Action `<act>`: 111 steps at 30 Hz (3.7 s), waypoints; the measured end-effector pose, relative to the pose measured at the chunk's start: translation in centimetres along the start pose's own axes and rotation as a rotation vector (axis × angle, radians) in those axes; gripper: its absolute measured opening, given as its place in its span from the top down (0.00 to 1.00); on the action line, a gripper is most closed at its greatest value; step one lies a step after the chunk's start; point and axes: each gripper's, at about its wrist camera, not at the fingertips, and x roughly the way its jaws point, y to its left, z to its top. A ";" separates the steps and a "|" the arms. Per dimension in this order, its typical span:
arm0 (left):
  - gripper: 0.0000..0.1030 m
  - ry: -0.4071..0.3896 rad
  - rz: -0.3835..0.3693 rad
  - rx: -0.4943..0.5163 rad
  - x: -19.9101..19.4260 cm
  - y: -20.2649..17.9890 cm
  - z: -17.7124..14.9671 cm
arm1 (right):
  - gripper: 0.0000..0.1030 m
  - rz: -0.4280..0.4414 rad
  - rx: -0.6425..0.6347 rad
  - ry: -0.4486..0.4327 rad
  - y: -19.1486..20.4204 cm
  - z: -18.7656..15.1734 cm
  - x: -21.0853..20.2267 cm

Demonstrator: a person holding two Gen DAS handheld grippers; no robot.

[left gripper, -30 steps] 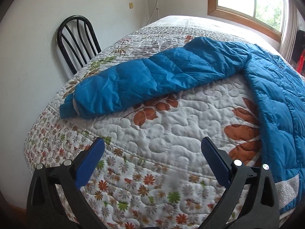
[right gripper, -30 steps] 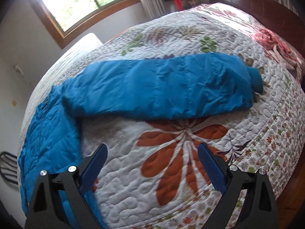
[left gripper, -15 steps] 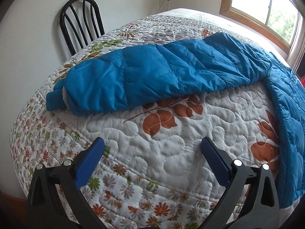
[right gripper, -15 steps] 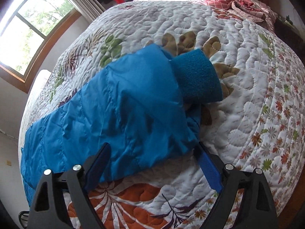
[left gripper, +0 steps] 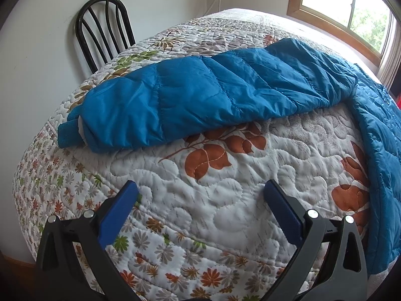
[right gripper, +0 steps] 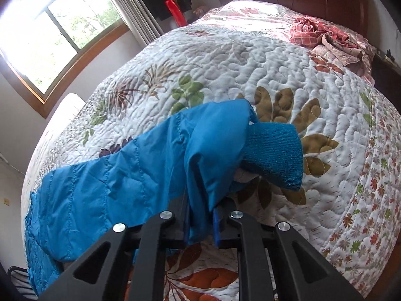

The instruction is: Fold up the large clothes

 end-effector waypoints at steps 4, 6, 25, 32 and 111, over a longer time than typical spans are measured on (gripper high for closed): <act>0.03 0.002 -0.006 -0.001 0.3 0.0 0.1 | 0.88 -0.102 -0.022 0.061 0.0 -0.2 1.7; 0.02 0.004 -0.005 0.001 0.4 -0.2 0.1 | 0.88 -0.094 0.011 0.074 -0.8 -0.5 2.3; 0.03 -0.089 -0.060 0.033 -3.0 -0.3 2.7 | 0.91 0.071 -0.625 -0.137 27.9 -9.5 -6.8; 0.03 -0.087 -0.154 0.103 -4.2 -6.2 8.5 | 0.91 0.229 -0.895 -0.073 37.9 -18.4 -5.1; 0.47 0.167 -0.443 0.430 1.3 -42.9 9.5 | 0.61 0.212 -0.882 0.109 33.1 -13.0 -1.3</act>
